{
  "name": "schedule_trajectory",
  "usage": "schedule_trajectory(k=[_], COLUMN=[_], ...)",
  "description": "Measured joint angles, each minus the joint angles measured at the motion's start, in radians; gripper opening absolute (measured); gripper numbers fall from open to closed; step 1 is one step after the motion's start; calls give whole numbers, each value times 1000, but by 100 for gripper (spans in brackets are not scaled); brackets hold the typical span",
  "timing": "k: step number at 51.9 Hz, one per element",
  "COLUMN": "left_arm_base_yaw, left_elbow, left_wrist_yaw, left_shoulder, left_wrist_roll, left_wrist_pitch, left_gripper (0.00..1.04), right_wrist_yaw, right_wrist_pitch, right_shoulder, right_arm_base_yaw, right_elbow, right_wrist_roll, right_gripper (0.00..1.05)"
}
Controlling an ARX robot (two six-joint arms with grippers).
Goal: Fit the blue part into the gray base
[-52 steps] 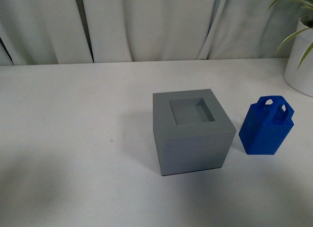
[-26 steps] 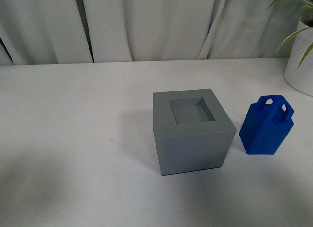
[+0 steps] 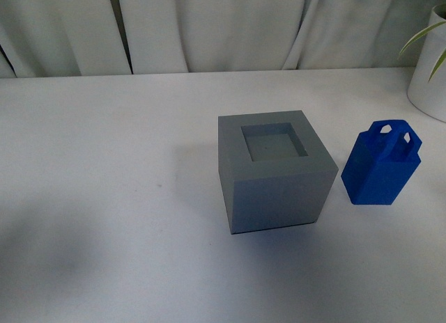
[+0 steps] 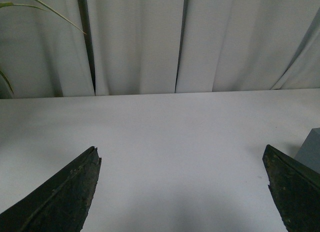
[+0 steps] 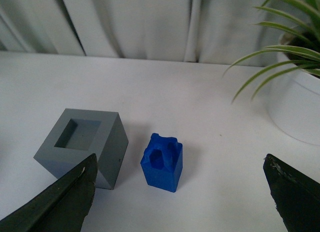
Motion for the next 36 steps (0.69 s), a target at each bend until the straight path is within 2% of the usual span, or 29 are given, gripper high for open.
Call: schedule_trajectory(k=[2,15,19,25,36], left_arm_base_yaw=[0,0,0,0,0], left_elbow=[0,0,0,0,0], left_wrist_yaw=[0,0,0,0,0], left_shoulder=[0,0,0,0,0], left_wrist_roll=[0,0,0,0,0], left_wrist_pitch=[0,0,0,0,0], left_gripper=[99,99,99,99,99], right_wrist_yaw=[-47,-146,-166,-112,-28], right_wrist_pitch=[-49,-321,-446,-674,-852], right_shoulder=[93,358,441,593,779], right_arm_base_yaw=[6,37,46,63,87], right_elbow=[74,336,440,616,782], right_wrist_roll=[-61,-394,-563,-832,-1096], right_gripper=[97,97,97,97,97])
